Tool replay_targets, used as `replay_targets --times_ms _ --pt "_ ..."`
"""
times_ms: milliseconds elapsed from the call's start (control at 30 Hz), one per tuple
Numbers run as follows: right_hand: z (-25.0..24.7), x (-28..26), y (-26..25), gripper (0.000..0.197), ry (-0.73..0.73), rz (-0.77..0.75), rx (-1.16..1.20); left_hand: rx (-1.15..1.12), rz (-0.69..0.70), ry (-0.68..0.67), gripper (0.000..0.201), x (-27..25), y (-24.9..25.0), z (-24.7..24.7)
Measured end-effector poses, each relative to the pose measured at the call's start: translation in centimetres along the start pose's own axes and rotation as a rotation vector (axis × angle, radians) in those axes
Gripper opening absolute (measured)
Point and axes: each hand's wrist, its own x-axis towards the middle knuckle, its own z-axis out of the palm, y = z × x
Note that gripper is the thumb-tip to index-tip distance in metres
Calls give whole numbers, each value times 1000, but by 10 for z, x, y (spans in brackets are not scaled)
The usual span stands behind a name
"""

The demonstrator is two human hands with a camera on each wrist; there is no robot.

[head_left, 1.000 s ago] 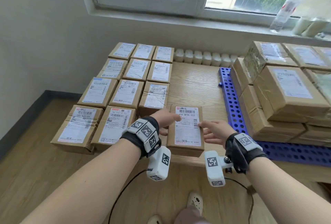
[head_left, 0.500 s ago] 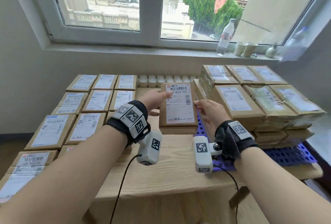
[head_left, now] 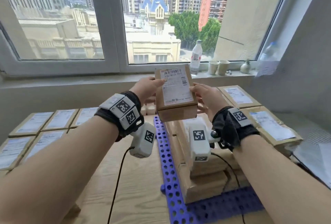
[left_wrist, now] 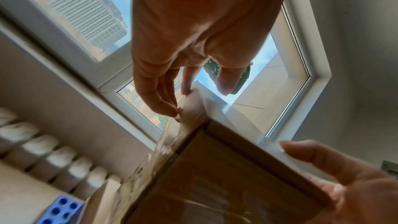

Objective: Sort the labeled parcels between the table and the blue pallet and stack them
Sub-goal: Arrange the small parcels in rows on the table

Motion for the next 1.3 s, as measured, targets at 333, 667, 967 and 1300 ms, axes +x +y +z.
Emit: replay_targets --times_ms 333,667,967,1300 --pt "-66 120 -7 12 -122 97 -95 -149 -90 176 20 97 19 80" --pt "-72 156 21 41 -215 220 -48 -100 -202 268 39 128 0 98" --pt "-76 158 28 13 -216 244 -62 -72 -234 285 36 134 -5 101" --pt "-75 151 26 18 -186 253 -19 -69 -224 301 35 135 -8 102"
